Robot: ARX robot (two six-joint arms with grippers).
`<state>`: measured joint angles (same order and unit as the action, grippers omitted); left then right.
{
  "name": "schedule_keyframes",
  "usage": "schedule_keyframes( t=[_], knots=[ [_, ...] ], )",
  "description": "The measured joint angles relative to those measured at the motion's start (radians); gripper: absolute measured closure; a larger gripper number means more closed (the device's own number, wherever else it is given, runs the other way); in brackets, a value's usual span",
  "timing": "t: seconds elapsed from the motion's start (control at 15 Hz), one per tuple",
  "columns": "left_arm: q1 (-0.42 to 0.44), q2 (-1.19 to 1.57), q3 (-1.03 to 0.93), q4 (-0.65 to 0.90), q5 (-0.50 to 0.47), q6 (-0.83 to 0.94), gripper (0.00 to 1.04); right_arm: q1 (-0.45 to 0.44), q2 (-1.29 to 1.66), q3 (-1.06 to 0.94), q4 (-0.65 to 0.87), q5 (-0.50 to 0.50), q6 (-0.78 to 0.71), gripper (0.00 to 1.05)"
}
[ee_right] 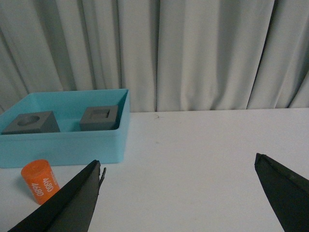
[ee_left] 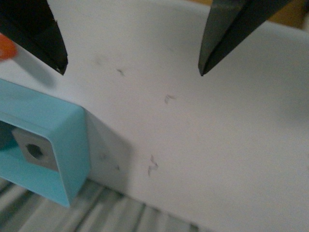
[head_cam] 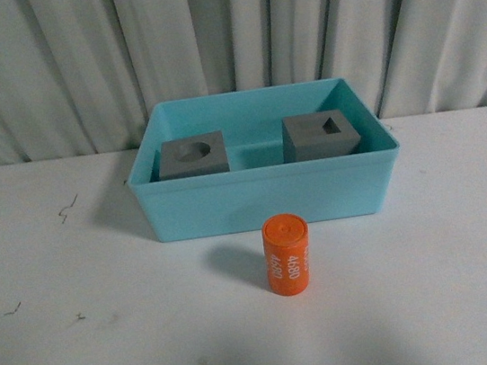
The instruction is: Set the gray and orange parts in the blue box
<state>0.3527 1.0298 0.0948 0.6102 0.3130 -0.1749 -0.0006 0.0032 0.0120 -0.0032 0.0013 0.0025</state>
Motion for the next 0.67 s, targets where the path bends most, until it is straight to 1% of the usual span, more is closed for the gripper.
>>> schedule_keyframes(
  t=[0.07,0.13,0.27,0.6,0.67],
  knots=[
    [-0.051,-0.073,-0.075,0.161,-0.010,0.079,0.39,0.000,0.001,0.000,-0.001,-0.003,0.000,0.06],
    [-0.092,-0.174,-0.063,0.208,-0.046,0.124,0.54,0.000,0.000,0.000,0.001,-0.002,0.000,0.06],
    [-0.144,-0.283,-0.070,0.109,-0.102,0.151,0.76,0.000,0.000,0.000,0.000,-0.001,0.000,0.06],
    [-0.172,-0.334,-0.084,0.044,-0.127,0.157,0.88,0.000,0.000,0.000,0.000,-0.001,0.000,0.06],
    [-0.183,-0.355,-0.084,0.024,-0.138,0.157,0.94,0.000,0.000,0.000,0.000,-0.001,0.000,0.06]
  ],
)
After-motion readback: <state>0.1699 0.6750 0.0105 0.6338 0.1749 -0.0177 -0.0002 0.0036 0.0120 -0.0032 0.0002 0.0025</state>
